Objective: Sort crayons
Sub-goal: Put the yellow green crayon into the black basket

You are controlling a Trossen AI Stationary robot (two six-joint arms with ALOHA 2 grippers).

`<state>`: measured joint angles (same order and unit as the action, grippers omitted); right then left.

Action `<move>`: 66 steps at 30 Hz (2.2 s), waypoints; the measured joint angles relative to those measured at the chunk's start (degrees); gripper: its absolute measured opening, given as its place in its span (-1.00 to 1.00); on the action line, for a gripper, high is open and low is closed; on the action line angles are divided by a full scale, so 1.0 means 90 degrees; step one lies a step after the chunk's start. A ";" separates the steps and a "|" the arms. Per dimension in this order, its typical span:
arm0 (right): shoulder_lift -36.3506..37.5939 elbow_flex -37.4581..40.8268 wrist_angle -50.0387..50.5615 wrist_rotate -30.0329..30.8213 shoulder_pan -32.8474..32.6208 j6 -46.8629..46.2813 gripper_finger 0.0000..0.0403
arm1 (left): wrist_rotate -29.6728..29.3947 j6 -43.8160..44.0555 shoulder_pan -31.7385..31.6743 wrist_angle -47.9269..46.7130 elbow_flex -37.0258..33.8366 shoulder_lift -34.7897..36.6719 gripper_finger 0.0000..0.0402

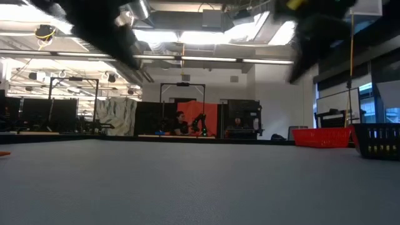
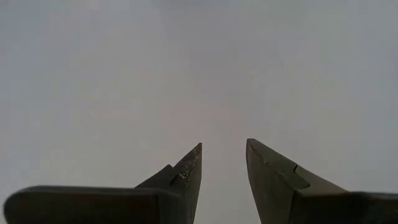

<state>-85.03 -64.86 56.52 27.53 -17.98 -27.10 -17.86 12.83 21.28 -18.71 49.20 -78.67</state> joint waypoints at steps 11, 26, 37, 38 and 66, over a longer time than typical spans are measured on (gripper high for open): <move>-0.0359 0.0019 -0.4175 0.0687 0.0178 0.3705 -0.11 | 0.1702 0.3805 0.0562 -0.2995 0.0159 0.0000 -0.46; -0.0991 0.0029 -0.4831 -0.0725 0.1448 0.4392 -0.11 | 0.2545 0.7397 0.2356 -0.2753 -0.0743 -0.0007 -0.46; -0.1030 0.0027 -0.4983 -0.1023 0.1545 0.4382 -0.11 | 0.2378 0.7728 0.2521 -0.2419 -0.1229 -0.0007 -0.46; -0.1045 0.0027 -0.4978 -0.1023 0.1542 0.4382 -0.11 | 0.2377 0.7728 0.2521 -0.2397 -0.1254 -0.0007 -0.46; -0.1211 0.0027 -0.5064 -0.1190 0.1542 0.4399 -0.11 | 0.2279 0.7554 0.2514 -0.1890 -0.1788 -0.0007 -0.46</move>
<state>-95.94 -64.62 10.94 16.82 -4.10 12.49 2.66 80.82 43.91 -35.73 33.10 -78.74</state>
